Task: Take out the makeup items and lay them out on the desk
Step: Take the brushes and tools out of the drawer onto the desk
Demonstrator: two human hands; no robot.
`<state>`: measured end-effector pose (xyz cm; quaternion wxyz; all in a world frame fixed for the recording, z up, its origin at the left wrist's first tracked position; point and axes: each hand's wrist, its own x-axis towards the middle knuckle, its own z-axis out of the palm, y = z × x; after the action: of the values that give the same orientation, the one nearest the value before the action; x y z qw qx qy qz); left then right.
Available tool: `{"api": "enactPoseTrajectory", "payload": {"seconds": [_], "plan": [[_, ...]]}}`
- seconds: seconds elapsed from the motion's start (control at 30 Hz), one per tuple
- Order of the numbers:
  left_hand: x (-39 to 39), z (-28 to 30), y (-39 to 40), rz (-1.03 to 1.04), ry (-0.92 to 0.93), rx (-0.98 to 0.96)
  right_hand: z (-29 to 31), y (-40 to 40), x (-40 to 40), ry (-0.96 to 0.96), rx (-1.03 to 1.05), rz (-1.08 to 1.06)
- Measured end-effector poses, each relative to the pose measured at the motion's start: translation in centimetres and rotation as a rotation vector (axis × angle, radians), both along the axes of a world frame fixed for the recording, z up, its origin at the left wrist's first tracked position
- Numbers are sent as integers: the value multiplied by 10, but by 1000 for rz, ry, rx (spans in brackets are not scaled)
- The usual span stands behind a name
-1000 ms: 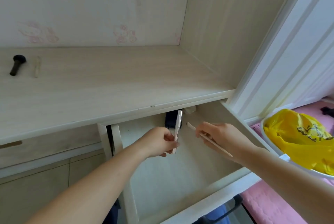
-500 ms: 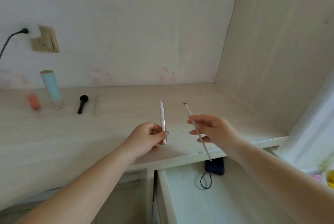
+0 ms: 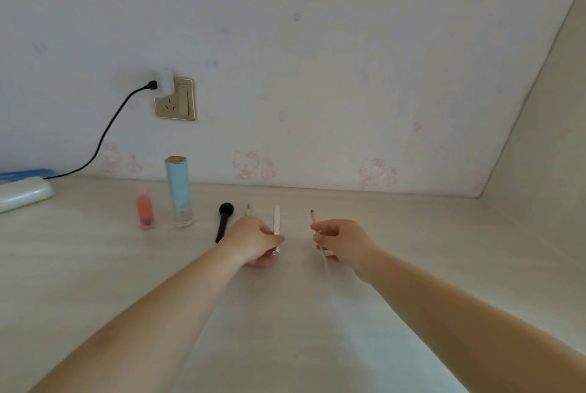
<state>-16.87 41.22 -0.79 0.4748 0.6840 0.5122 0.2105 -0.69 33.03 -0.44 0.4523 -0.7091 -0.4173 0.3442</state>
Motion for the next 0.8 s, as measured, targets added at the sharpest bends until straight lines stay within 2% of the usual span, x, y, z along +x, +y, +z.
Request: {"api": "enactPoseTrajectory", "payload": {"seconds": [0.17, 0.53, 0.8], "plan": [[11, 9, 19, -43, 276, 253, -10, 44, 1, -132, -41, -17], [29, 7, 36, -167, 558, 336, -16, 88, 14, -641, -175, 144], [30, 13, 32, -173, 638, 299, -19, 88, 17, -658, -160, 140]]}}
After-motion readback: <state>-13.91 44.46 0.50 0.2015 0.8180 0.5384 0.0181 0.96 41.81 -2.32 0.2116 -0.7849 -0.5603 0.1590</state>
